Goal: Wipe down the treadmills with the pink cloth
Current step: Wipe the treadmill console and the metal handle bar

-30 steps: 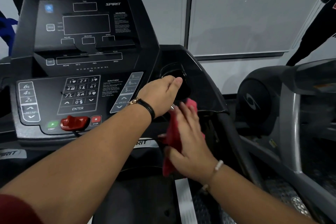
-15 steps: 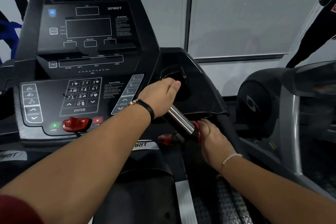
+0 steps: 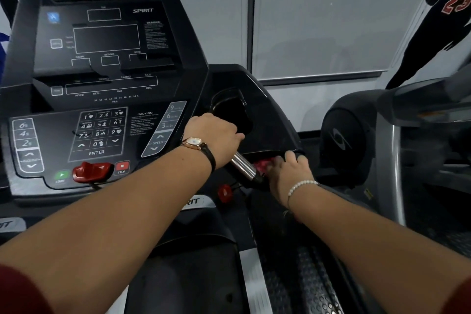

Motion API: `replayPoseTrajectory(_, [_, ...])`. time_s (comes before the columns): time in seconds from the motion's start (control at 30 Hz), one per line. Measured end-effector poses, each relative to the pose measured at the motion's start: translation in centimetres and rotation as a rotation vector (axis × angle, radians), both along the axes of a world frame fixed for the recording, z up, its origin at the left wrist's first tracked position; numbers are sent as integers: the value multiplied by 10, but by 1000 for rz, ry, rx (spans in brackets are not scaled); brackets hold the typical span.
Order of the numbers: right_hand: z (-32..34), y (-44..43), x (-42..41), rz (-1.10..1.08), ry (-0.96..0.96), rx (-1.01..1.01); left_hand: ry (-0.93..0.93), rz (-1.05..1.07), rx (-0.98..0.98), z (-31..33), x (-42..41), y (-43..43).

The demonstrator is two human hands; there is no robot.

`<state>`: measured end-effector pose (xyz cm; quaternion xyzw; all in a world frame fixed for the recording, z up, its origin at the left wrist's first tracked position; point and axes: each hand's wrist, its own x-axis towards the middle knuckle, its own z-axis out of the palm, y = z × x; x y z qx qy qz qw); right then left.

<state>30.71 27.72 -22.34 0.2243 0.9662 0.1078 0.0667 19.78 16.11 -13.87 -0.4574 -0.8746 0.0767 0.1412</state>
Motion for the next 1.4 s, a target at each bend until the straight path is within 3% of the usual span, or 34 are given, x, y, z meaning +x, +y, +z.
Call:
replayPoseTrajectory(0.17, [-1,7,-9,29,34,-57,-4,34,17,-4,-2,1])
replayPoseTrajectory(0.33, [-5,3,9,152,180,-400,-2,43,77,-8,-4,2])
replayPoseTrajectory(0.53, [-5,-5,7,-35,140,-227,6,39,89,-10,-6,2])
replayPoseTrajectory(0.7, [13,-13,-11,-193,31,-369,3,33,88,-9,-6,2])
replayPoseTrajectory(0.9, [31,-51,16,-131,497,-701,-20,10,127,-12,-9,1])
replayPoseTrajectory(0.97, [22,-49,19,-86,551,-642,-9,13,140,-12,-8,1])
replayPoseTrajectory(1.1, [-12,-29,8,-53,538,-323,25,4,134,-11,-6,0])
replayPoseTrajectory(1.17, [-22,-16,6,-60,480,-317,25,2,129,-11,-6,0])
replayPoseTrajectory(1.3, [-6,-6,10,22,173,-277,-15,17,123,-11,-7,0])
replayPoseTrajectory(1.4, [23,-3,24,45,240,-324,-14,0,125,-10,-9,-2])
